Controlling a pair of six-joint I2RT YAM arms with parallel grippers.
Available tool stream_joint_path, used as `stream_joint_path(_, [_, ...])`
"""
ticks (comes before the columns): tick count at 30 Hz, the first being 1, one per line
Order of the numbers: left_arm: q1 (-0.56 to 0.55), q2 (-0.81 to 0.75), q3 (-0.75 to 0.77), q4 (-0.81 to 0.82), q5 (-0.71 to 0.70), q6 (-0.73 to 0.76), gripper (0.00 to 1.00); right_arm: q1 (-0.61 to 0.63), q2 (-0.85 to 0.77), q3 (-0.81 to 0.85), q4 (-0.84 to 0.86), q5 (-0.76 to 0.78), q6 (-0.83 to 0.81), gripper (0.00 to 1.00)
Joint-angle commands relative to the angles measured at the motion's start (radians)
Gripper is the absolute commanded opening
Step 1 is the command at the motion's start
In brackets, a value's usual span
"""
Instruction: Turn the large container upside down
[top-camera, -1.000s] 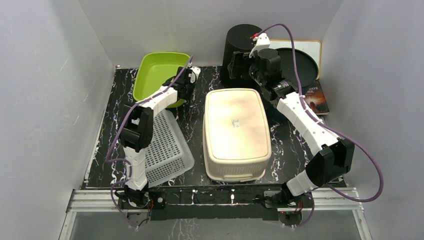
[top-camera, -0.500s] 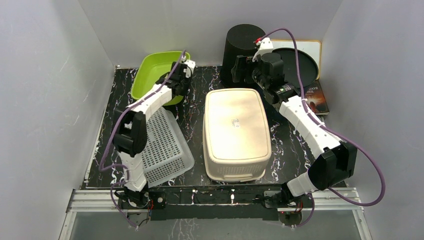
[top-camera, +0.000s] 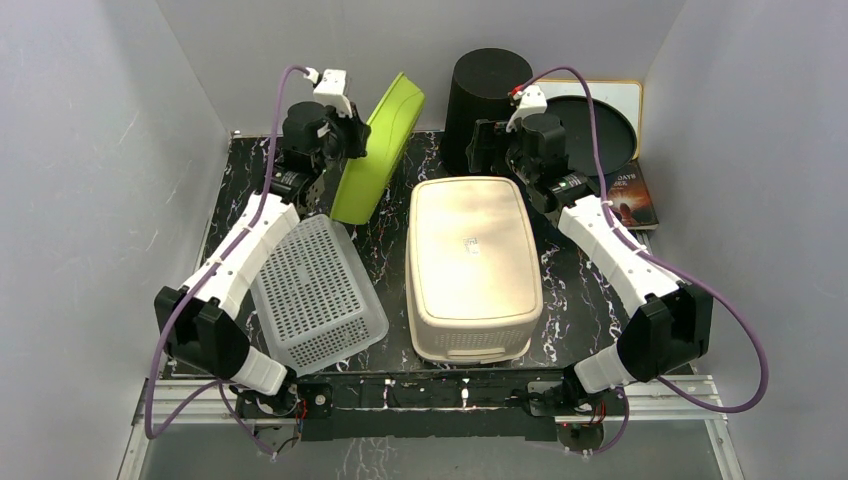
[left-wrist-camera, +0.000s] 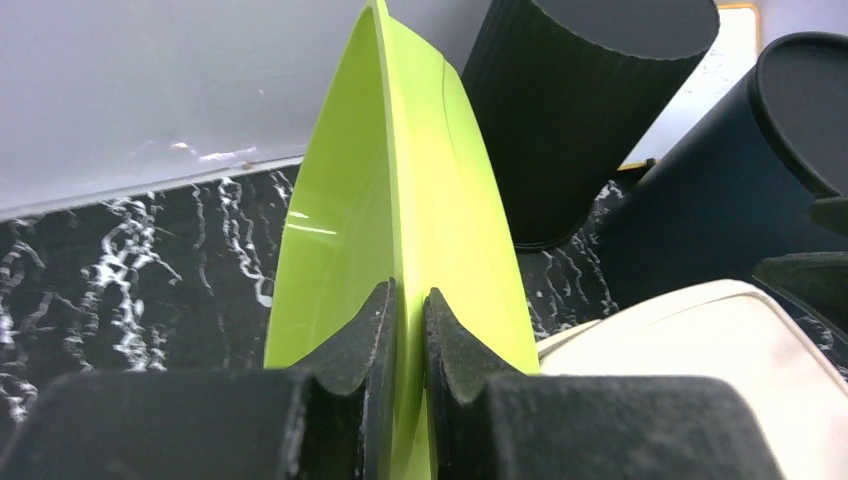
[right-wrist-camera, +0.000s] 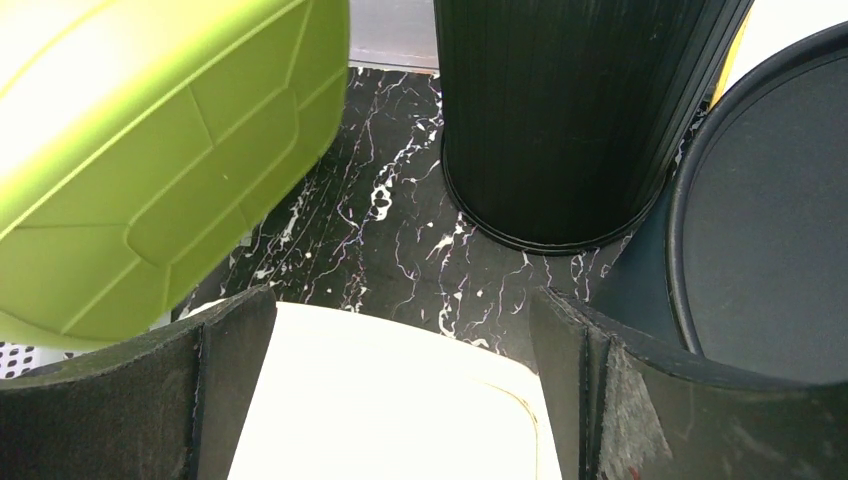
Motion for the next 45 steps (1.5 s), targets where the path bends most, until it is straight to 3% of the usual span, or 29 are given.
stream_joint_path(1, [0.046,-0.033,-0.106,0.165,0.064,-0.169,0.0,-0.005,-0.045,0.007,0.064,0.003,0.002,0.98])
stream_joint_path(6, [0.116,-0.038,-0.249,0.277,0.101,-0.335,0.0,-0.007,-0.046,0.012,0.059,0.008,-0.001,0.98])
stream_joint_path(13, [0.236,0.016,-0.382,0.324,0.062,-0.401,0.0,-0.006,-0.045,0.005,0.058,0.004,-0.004,0.98])
stream_joint_path(25, [0.515,0.059,-0.579,0.515,0.26,-0.647,0.0,-0.006,-0.02,0.007,0.068,-0.006,0.003,0.98])
stream_joint_path(31, [0.542,0.109,-0.578,0.417,0.258,-0.617,0.0,-0.006,-0.005,0.007,0.077,-0.017,0.013,0.98])
stream_joint_path(45, [0.557,0.252,-0.66,0.481,0.247,-0.596,0.0,-0.006,0.004,0.004,0.077,-0.013,0.005,0.98])
